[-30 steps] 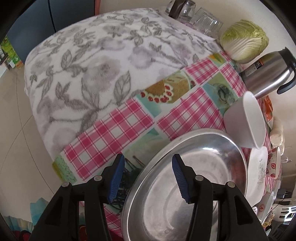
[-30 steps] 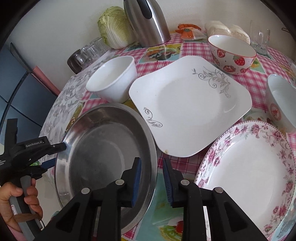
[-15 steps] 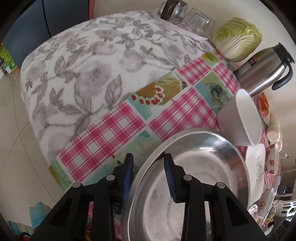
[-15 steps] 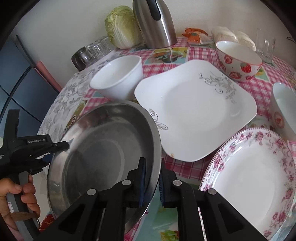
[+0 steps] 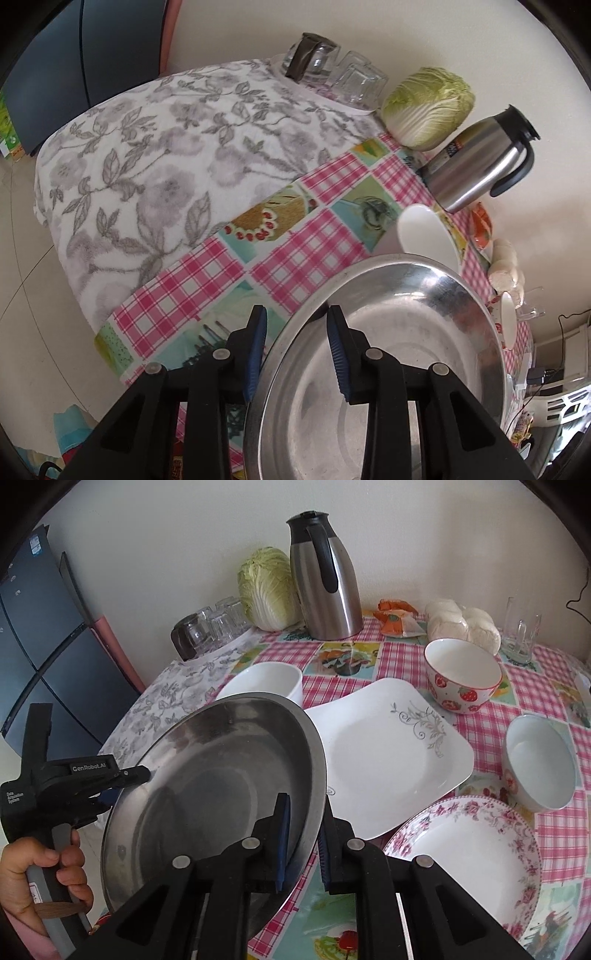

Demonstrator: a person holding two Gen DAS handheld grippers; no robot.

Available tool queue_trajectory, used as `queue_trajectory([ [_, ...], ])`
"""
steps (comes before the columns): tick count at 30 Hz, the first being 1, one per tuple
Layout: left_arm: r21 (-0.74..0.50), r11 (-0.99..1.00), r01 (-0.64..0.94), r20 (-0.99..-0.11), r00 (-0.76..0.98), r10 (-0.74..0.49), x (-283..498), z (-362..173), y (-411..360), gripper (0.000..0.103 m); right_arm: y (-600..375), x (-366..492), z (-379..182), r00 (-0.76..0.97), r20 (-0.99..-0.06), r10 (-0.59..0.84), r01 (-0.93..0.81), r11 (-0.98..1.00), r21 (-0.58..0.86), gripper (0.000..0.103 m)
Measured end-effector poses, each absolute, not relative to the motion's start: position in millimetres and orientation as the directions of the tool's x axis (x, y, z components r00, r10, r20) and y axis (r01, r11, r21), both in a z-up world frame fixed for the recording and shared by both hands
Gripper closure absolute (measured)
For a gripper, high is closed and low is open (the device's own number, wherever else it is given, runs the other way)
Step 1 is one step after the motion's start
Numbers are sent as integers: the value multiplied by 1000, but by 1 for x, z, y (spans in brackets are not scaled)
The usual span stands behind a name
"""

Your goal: Organize plates and bowls

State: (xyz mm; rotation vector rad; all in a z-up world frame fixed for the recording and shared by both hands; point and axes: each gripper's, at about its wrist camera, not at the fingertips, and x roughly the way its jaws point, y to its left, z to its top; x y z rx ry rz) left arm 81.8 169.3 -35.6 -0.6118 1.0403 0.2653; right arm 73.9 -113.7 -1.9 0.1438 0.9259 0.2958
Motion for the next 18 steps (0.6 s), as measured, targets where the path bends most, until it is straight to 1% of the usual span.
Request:
queue_trajectory([
  [6,-352,841,-411,-842,532,-92,89,-13,136,68,-141,74,15,607,-734,303,-186,953,240,88],
  [18,-352,892,-284,-816,560,-144,132,26,72,68,-206,85,36,691,-666,280,-96,949,299,88],
])
